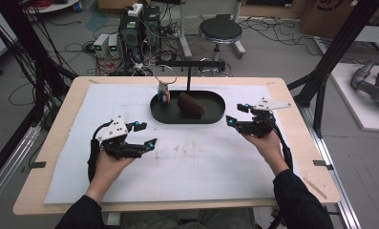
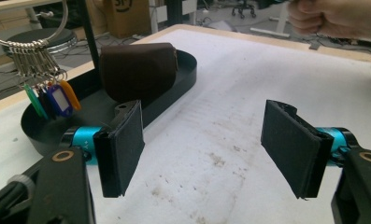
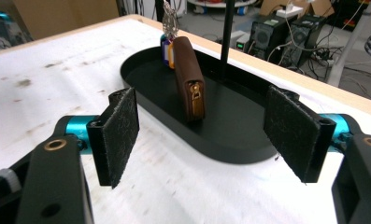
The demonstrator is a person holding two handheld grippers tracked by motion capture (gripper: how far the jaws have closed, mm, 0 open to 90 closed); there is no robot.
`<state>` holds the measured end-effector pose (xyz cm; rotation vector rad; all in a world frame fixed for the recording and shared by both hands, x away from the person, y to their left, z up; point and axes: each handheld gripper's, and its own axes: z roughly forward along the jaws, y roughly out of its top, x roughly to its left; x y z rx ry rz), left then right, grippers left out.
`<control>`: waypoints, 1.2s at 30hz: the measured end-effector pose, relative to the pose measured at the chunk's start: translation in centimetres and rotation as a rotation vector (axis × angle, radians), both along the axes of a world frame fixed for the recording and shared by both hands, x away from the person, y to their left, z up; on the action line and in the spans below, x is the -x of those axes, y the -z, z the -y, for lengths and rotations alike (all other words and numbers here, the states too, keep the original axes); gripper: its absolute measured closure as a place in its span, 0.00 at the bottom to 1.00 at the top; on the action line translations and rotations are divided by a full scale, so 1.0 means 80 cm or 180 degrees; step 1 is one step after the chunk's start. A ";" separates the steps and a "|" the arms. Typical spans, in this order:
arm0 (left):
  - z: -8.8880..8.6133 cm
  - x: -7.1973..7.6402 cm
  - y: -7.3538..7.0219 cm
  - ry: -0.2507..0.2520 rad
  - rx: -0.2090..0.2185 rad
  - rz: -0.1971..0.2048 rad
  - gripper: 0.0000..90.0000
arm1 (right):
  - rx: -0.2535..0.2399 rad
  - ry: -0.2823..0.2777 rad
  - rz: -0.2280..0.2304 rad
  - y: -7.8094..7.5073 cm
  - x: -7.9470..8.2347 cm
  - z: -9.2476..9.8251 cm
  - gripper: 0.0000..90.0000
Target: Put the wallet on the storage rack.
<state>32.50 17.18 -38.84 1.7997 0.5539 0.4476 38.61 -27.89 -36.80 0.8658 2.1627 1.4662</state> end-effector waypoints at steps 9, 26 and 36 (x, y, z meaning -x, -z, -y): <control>0.005 -0.002 0.000 -0.0030 -0.0007 -0.0047 0.33 | -0.0020 -0.0025 -0.0061 0.014 0.037 0.042 0.29; -0.031 0.001 -0.002 -0.0275 0.0125 -0.0012 0.34 | -0.0092 0.0165 -0.0088 0.027 0.048 0.078 0.29; -0.037 0.003 0.000 -0.0355 0.0130 -0.0007 0.33 | -0.0097 0.0213 -0.0125 0.029 0.043 0.082 0.29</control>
